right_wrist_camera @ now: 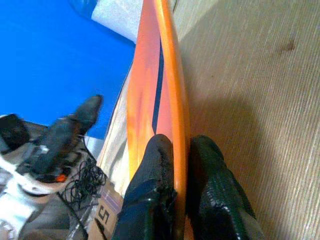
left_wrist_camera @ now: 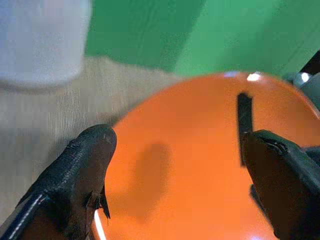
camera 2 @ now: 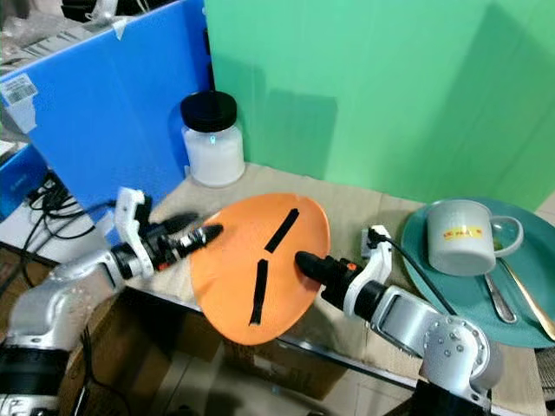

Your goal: Setting the table

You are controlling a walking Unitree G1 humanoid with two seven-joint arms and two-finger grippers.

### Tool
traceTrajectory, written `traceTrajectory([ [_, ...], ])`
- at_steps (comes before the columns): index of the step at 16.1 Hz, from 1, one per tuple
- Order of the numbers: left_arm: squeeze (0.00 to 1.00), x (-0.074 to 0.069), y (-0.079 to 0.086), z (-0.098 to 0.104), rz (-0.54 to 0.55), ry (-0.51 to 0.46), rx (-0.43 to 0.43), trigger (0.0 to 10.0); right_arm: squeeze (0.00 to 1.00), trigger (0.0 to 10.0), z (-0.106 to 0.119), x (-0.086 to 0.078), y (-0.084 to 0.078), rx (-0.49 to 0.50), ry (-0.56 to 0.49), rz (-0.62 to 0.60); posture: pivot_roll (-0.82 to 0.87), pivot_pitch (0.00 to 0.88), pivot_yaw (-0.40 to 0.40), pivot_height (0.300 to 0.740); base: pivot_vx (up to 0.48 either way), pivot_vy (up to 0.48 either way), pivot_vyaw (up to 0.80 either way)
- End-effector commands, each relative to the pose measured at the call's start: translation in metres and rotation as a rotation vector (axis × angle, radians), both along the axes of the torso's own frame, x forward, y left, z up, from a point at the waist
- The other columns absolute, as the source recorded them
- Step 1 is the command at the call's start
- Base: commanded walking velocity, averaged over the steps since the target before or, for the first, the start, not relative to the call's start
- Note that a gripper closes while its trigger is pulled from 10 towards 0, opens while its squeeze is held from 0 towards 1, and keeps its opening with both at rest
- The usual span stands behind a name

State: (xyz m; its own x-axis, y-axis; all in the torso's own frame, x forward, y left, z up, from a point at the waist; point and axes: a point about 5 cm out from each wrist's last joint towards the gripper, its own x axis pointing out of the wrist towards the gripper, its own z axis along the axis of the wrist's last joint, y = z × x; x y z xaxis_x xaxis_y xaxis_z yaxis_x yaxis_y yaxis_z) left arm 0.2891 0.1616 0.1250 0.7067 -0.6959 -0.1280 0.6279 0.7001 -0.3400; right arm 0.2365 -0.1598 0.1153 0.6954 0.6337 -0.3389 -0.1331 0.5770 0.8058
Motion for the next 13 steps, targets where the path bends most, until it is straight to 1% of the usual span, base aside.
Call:
traceTrajectory([
  [1, 0.00, -0.004, 0.000, 0.014, 0.002, -0.053, 0.011, 10.0, 0.00, 0.0, 0.013, 0.006, -0.002, -0.001, -0.065, -0.013, 0.05, 0.000, 0.012, 0.740, 0.000, 0.000, 0.00],
  [3, 0.00, -0.011, -0.005, 0.034, -0.005, -0.136, 0.047, 10.0, 0.00, 0.0, 0.024, 0.008, -0.004, -0.011, -0.116, -0.028, 0.05, 0.000, 0.017, 0.740, 0.000, 0.000, 0.00],
  [4, 0.00, -0.014, -0.007, 0.039, -0.004, -0.157, 0.053, 10.0, 0.00, 0.0, 0.027, 0.009, -0.004, -0.021, -0.131, -0.039, 0.05, 0.000, 0.023, 0.740, 0.000, 0.000, 0.00],
  [5, 0.00, -0.019, -0.009, 0.047, 0.007, -0.195, 0.071, 10.0, 0.00, 0.0, 0.035, 0.012, -0.008, -0.066, -0.175, -0.096, 0.05, 0.000, 0.029, 0.740, 0.000, 0.000, 0.00],
  [6, 0.00, -0.024, -0.010, 0.053, 0.047, -0.233, 0.111, 10.0, 0.00, 0.0, 0.051, 0.016, -0.013, -0.113, -0.274, -0.168, 0.05, 0.000, 0.035, 0.740, 0.000, 0.000, 0.00],
  [7, 0.00, -0.026, -0.008, 0.060, 0.183, -0.285, 0.174, 10.0, 0.00, 0.0, 0.085, 0.018, -0.018, -0.128, -0.479, -0.288, 0.05, 0.000, 0.050, 0.740, 0.000, 0.000, 0.00],
  [8, 0.00, -0.027, -0.008, 0.065, 0.263, -0.319, 0.194, 10.0, 0.00, 8.7, 0.103, 0.015, -0.017, -0.155, -0.594, -0.321, 0.06, 0.000, 0.057, 0.740, 0.000, 0.000, 0.00],
  [9, 0.00, -0.027, -0.009, 0.066, 0.290, -0.331, 0.198, 10.0, 0.00, 10.0, 0.109, 0.014, -0.016, -0.174, -0.638, -0.328, 0.06, 0.000, 0.057, 0.740, 0.000, 0.000, 0.00],
  [10, 0.00, -0.027, -0.015, 0.075, 0.328, -0.393, 0.236, 10.0, 0.00, 10.0, 0.125, 0.010, -0.012, -0.193, -0.759, -0.360, 0.07, 0.000, 0.064, 0.740, 0.000, 0.000, 0.00],
  [11, 0.00, -0.028, -0.022, 0.081, 0.338, -0.445, 0.254, 10.0, 0.00, 10.0, 0.134, 0.006, -0.008, -0.224, -0.841, -0.367, 0.07, 0.000, 0.068, 0.740, 0.000, 0.000, 0.00],
  [13, 0.00, -0.028, -0.026, 0.090, 0.363, -0.484, 0.232, 10.0, 0.00, 10.0, 0.140, -0.001, 0.001, -0.251, -0.916, -0.354, 0.08, 0.000, 0.071, 0.740, 0.000, 0.000, 0.00],
])
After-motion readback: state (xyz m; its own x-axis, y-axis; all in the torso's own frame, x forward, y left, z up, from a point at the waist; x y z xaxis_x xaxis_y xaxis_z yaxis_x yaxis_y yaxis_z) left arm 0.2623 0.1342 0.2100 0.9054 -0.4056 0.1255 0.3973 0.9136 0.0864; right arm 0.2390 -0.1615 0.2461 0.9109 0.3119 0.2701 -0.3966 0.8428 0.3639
